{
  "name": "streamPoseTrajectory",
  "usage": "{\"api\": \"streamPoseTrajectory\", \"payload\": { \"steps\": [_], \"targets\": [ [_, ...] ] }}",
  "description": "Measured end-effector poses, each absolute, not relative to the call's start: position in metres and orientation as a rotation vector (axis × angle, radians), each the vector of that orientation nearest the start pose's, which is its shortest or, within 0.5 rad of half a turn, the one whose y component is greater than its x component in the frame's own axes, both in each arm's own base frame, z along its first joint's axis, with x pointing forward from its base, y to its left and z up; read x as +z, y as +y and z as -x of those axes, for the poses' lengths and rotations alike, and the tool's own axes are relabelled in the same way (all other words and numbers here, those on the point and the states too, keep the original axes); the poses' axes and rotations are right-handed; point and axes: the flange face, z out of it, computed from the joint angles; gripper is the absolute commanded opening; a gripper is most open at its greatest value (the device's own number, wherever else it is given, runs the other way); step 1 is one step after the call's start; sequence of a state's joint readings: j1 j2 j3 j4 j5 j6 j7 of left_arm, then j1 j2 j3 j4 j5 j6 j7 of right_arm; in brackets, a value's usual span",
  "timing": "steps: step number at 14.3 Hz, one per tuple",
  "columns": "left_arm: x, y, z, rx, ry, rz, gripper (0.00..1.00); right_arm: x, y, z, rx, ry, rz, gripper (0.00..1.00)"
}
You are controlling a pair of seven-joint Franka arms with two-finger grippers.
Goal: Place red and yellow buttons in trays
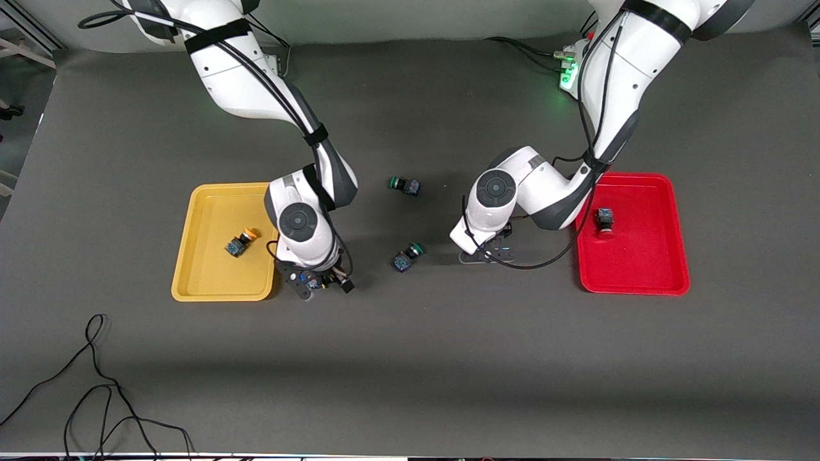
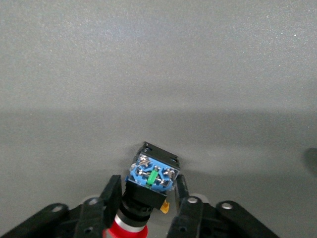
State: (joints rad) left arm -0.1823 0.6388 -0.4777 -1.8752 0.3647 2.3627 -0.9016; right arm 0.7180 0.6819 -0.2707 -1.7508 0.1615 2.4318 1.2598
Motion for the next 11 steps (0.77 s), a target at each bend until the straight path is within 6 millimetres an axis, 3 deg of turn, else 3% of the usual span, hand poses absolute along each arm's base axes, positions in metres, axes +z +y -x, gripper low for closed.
{"api": "streamPoseTrajectory", "payload": {
  "steps": [2,4,5,6,7,9,11],
  "targets": [
    [0.197,-0.371,-0.507,0.098,-0.074,3.124,0.14,0.208,0.297,-0.604,-0.132,1.332,2.845,1.00],
    [0.197,-0.371,-0.508,0.098,-0.086,3.123,0.11,0.208,0.284,-0.610,-0.133,1.321,2.854,1.00],
    [0.197,-0.370,-0.508,0.098,-0.098,3.122,0.11,0.206,0.275,-0.613,-0.129,1.323,2.858,0.94],
    [0.197,-0.370,-0.509,0.097,-0.113,3.121,0.11,0.204,0.267,-0.615,-0.125,1.328,2.861,0.76],
    [0.200,-0.369,-0.512,0.091,-0.130,3.119,0.11,0.202,0.262,-0.617,-0.124,1.333,2.862,0.48],
    [0.221,-0.362,-0.524,0.102,-0.180,3.093,0.11,0.199,0.261,-0.617,-0.123,1.334,2.865,0.01],
    [0.264,-0.342,-0.542,0.126,-0.258,3.087,0.11,0.199,0.261,-0.617,-0.124,1.327,2.867,0.00]
  ]
}}
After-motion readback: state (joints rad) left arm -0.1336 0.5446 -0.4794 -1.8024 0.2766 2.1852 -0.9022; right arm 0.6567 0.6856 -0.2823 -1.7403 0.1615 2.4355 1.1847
